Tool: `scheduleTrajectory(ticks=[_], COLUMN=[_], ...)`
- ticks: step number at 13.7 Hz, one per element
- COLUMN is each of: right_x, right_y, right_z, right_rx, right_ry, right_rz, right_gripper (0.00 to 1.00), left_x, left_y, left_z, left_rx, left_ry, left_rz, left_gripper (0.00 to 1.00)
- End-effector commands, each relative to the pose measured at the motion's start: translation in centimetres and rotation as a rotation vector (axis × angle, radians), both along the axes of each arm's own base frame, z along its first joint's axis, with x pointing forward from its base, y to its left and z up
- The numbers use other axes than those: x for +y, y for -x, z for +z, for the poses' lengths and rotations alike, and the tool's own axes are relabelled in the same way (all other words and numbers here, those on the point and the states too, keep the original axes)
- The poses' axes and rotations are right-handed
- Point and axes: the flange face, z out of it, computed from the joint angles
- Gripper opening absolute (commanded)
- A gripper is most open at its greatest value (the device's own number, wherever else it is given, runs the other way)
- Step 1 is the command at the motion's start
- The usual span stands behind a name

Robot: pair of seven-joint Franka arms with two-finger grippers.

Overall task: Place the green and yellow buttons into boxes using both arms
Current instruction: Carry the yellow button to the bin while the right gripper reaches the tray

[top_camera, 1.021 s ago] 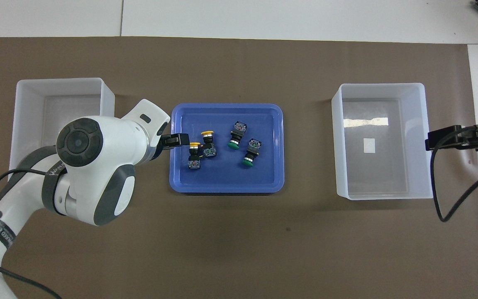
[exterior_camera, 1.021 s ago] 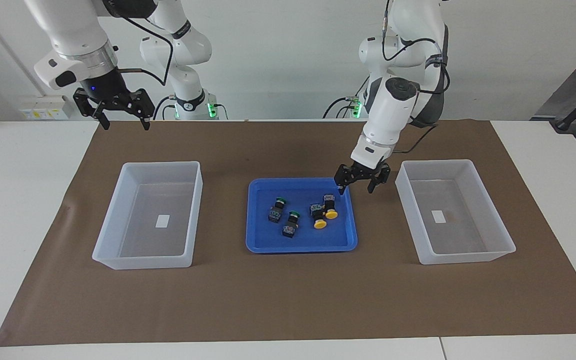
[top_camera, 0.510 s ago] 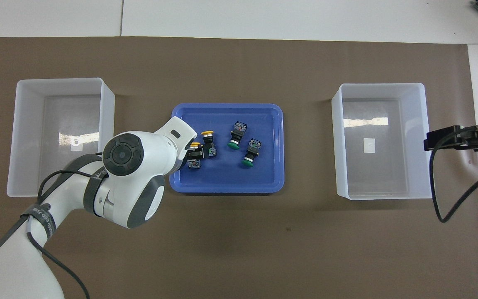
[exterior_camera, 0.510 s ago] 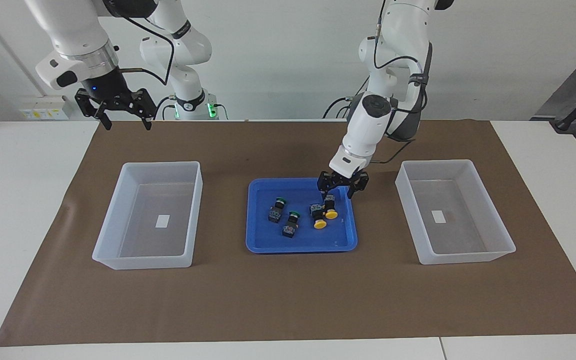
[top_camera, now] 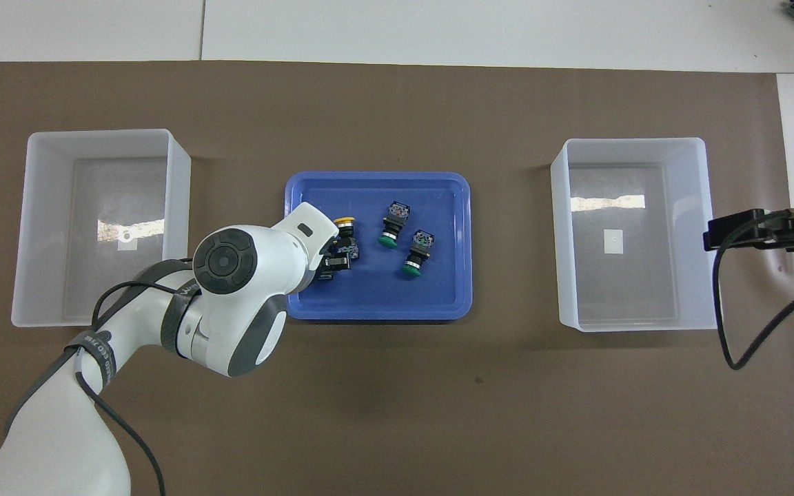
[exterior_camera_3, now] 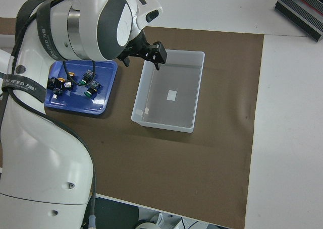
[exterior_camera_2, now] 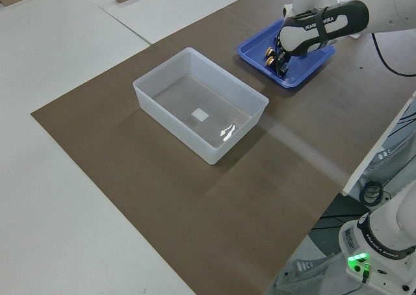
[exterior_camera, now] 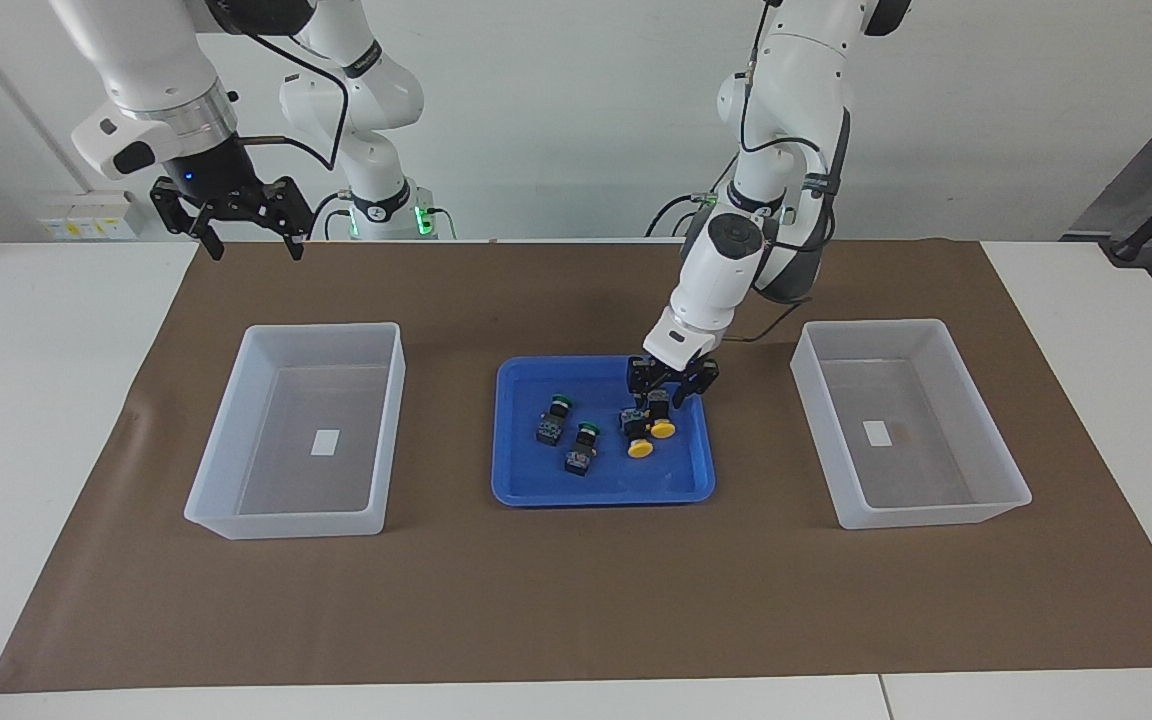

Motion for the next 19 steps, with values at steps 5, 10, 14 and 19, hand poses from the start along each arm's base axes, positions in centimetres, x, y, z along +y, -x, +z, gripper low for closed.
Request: scheduleTrajectory(ticks=[5, 10, 14, 19], right_x=[0.2, 4.2, 8.9, 20.9], right_y=[0.7, -0.1, -0.6, -3.7], right_z=[-0.1, -2.0, -4.5, -14.3], right_rx=[-0.013, -0.056, -0.097, -0.153], right_ry=[-0.023, -0.082, -0.102, -0.144], right_rz=[-0.009, -0.076, -0.105, -0.2], right_gripper=[1.0, 1.0, 1.0, 1.0], left_x=[0.0, 2.2, 7.8, 19.4], left_y=[0.3, -3.3, -7.8, -10.5], left_z=[-0.5, 4.7, 11.0, 12.1], left_rx=[0.007, 0.022, 0.062, 0.045], left_ry=[-0.002, -0.009, -0.026, -0.052], left_rz=[0.008, 0.055, 0.129, 0.057], left_gripper=[0.06, 0.0, 0.0, 0.0])
